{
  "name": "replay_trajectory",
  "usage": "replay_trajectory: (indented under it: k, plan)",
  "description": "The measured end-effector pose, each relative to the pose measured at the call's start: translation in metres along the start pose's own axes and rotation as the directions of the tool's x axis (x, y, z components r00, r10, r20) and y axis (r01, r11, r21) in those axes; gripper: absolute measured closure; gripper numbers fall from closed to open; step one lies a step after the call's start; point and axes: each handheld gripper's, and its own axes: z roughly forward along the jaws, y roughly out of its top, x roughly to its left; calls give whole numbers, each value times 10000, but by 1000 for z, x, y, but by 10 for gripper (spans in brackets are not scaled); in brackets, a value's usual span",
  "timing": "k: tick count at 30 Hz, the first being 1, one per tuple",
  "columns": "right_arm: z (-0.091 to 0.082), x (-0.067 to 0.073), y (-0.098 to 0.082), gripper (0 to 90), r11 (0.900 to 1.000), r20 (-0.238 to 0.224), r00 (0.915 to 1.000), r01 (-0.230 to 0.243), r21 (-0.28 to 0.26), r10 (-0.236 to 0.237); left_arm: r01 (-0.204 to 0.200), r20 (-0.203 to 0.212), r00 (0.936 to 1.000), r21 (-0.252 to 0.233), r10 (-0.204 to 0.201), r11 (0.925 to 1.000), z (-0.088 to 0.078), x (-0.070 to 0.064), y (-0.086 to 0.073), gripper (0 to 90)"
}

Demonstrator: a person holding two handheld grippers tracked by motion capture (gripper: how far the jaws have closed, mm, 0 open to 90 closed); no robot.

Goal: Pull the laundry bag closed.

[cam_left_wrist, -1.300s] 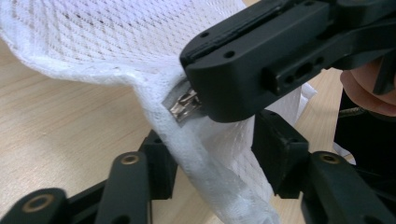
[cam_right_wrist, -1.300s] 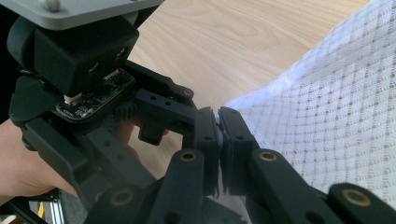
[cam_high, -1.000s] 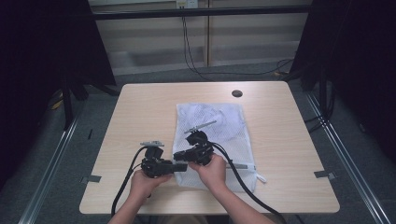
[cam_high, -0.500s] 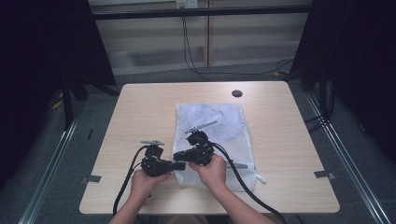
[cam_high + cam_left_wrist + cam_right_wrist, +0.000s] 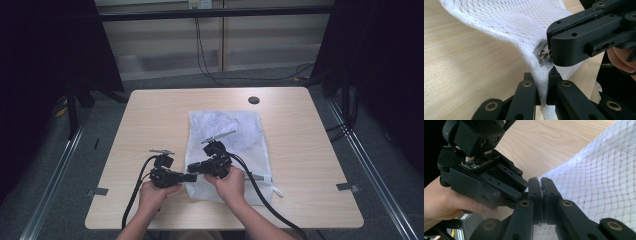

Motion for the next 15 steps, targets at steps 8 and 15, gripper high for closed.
replay_trajectory:
  k: [8, 15]
  plan:
    - [-3, -3, -3, 870, 10000, -96, 9999, -47, -37, 46, 24, -42, 10000, 9, -24, 10000, 0, 0, 0, 891]
    - [-5, -7, -4, 870, 10000, -183, 9998, -83, -45, 82, -16, -111, 9999, 14, 16, 10000, 0, -1, 0, 891]
